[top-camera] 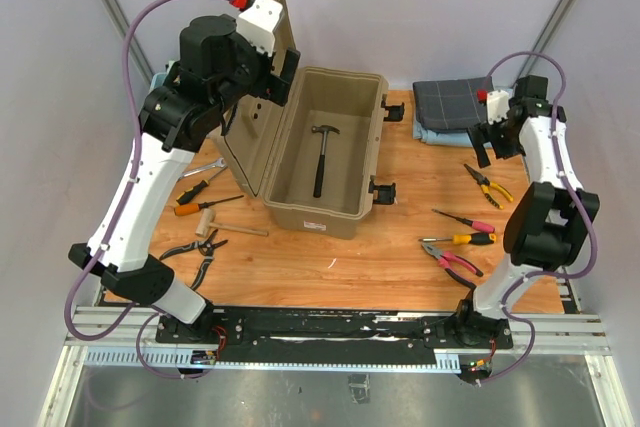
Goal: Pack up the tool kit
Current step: Pick up the pliers at the center of the board, then place the pliers in the toolbox.
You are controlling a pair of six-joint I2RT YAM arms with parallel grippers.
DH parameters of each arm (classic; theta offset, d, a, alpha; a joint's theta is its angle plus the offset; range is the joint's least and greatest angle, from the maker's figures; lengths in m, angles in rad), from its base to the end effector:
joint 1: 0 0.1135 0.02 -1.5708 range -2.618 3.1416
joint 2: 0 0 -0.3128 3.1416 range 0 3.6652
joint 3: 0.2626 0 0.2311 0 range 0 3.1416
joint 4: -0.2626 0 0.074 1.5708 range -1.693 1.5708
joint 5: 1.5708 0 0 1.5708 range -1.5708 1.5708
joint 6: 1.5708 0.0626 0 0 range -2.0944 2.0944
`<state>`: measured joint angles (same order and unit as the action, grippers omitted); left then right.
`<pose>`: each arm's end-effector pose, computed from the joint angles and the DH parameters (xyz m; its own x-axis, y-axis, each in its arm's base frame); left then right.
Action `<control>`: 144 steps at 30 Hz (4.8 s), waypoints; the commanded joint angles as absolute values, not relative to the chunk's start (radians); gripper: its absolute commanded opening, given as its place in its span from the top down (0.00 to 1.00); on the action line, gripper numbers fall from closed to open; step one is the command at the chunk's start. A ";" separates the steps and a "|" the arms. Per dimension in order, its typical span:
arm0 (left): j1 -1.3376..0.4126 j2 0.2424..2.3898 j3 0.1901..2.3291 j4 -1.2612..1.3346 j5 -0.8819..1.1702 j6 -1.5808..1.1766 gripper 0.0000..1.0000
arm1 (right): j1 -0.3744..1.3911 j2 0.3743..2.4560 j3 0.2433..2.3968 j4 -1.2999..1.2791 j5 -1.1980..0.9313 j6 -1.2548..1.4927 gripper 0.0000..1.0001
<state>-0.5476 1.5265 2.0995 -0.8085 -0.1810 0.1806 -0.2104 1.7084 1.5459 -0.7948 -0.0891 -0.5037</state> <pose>0.2560 -0.1429 0.5658 -0.1308 0.2867 -0.9490 0.3926 0.8940 0.2160 0.3643 -0.0721 0.3350 -0.7765 -0.3258 -0.5393 -0.2476 0.9449 -0.2142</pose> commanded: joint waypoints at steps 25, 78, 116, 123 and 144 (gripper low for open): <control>-0.557 1.532 1.977 -0.687 -0.090 0.200 0.01 | -0.266 2.025 1.588 -0.924 -0.118 -0.510 0.44; -0.579 1.545 2.028 -0.708 -0.142 0.169 0.01 | 0.435 1.452 1.590 -0.160 -0.224 0.426 0.99; -0.594 1.359 2.030 -0.698 -0.192 0.121 0.01 | 0.589 2.244 1.950 -0.216 0.052 0.808 0.99; -0.594 1.341 2.014 -0.682 -0.234 0.119 0.01 | 0.610 2.249 1.947 -0.248 0.132 0.882 0.99; -0.594 1.260 1.947 -0.633 -0.310 0.129 0.01 | 0.624 2.388 2.067 -0.337 0.068 0.767 0.55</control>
